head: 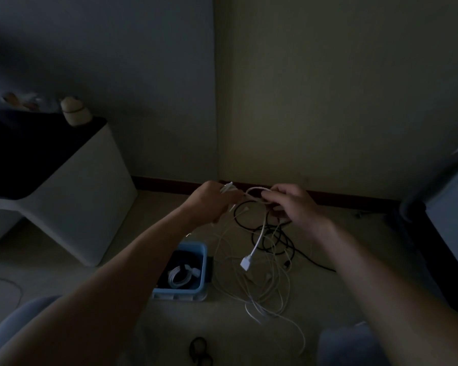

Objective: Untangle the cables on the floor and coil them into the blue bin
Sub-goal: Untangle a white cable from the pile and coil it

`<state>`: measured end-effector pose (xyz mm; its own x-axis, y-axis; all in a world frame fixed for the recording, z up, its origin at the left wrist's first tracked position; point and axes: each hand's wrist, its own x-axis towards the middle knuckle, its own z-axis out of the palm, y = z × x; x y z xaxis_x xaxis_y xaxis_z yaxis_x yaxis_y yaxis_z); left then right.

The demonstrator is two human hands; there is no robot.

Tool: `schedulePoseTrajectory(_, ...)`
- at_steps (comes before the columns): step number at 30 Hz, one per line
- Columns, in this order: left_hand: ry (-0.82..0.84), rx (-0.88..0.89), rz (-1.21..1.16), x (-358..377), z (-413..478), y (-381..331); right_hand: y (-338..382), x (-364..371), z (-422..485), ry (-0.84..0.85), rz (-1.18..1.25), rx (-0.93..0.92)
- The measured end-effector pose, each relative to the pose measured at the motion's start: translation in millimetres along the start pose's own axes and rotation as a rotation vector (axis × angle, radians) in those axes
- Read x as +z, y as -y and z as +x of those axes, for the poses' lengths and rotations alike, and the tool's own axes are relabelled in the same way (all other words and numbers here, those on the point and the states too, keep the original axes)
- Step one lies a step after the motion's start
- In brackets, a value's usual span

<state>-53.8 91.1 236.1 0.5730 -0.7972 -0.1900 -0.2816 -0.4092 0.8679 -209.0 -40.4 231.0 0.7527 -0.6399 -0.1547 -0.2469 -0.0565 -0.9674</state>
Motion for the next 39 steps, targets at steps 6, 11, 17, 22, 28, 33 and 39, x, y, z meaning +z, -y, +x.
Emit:
schedulePoseTrajectory(6, 0.007, -0.058, -0.269, 0, -4, -3, -3, -3, -1, 0.125, 0.059, -0.051)
schedulePoseTrajectory(11, -0.014, -0.103, -0.567, -2, -12, -14, -5, -6, -1, 0.151, 0.178, 0.047)
schedulePoseTrajectory(17, -0.307, -0.164, -0.692, -27, -2, -7, -22, -14, 7, 0.098, 0.014, 0.093)
schedulePoseTrajectory(22, -0.496, -0.159, -0.649, -41, 5, 2, -39, -15, 18, 0.041, -0.06, 0.194)
schedulePoseTrajectory(28, -0.455, -0.165, -0.601, -36, 2, 1, -30, -8, 16, 0.038, -0.029, 0.075)
schedulePoseTrajectory(33, -0.297, -0.145, -0.626, -30, 0, -3, -8, -6, 7, 0.088, 0.209, 0.072)
schedulePoseTrajectory(39, -0.053, -0.087, -0.634, -30, -4, -5, 7, -9, 1, -0.091, 0.237, -0.063)
